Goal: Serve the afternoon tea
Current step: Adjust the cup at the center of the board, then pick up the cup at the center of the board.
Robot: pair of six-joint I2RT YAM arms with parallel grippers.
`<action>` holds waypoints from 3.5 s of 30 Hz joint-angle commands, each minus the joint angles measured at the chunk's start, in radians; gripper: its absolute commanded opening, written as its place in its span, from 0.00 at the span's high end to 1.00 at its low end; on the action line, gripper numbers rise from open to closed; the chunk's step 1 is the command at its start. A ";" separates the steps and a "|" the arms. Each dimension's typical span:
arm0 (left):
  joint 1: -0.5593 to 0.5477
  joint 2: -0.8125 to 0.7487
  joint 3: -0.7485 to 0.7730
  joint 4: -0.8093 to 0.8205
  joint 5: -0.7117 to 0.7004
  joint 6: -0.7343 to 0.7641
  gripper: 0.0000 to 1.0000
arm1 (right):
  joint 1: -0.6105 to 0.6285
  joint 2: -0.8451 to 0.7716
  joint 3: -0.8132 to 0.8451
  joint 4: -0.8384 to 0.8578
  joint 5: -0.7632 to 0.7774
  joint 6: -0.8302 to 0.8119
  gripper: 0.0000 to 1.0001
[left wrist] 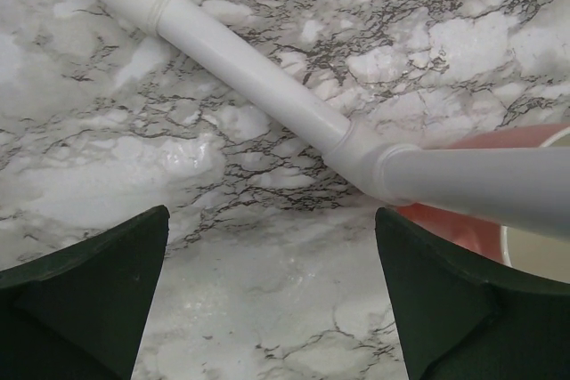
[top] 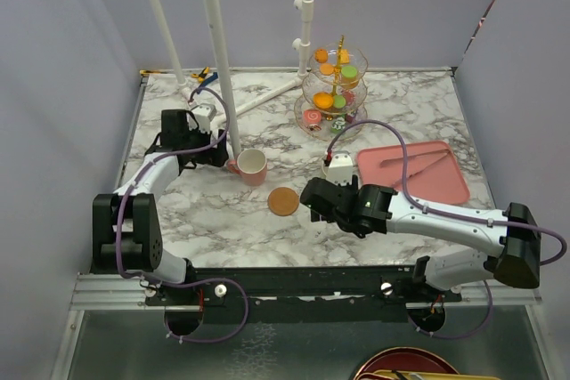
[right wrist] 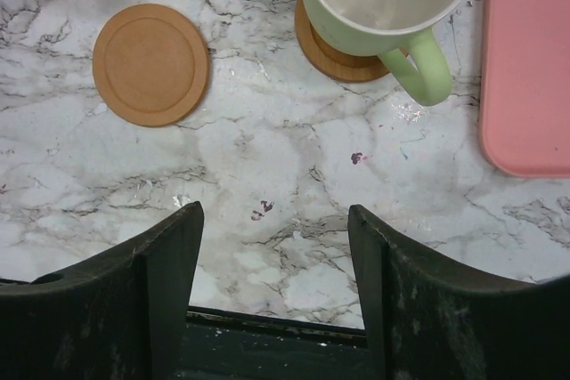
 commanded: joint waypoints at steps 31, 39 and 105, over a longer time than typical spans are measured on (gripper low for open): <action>-0.169 -0.252 -0.287 0.070 0.112 0.050 0.01 | 0.008 0.205 0.113 0.214 -0.024 -0.089 0.21; -0.170 -0.354 -0.217 -0.156 0.186 0.171 0.01 | 0.007 0.318 0.215 0.344 -0.106 -0.203 0.17; 0.186 -0.185 -0.040 -0.070 0.049 0.054 0.01 | -0.104 0.350 0.235 0.487 -0.133 -0.482 1.00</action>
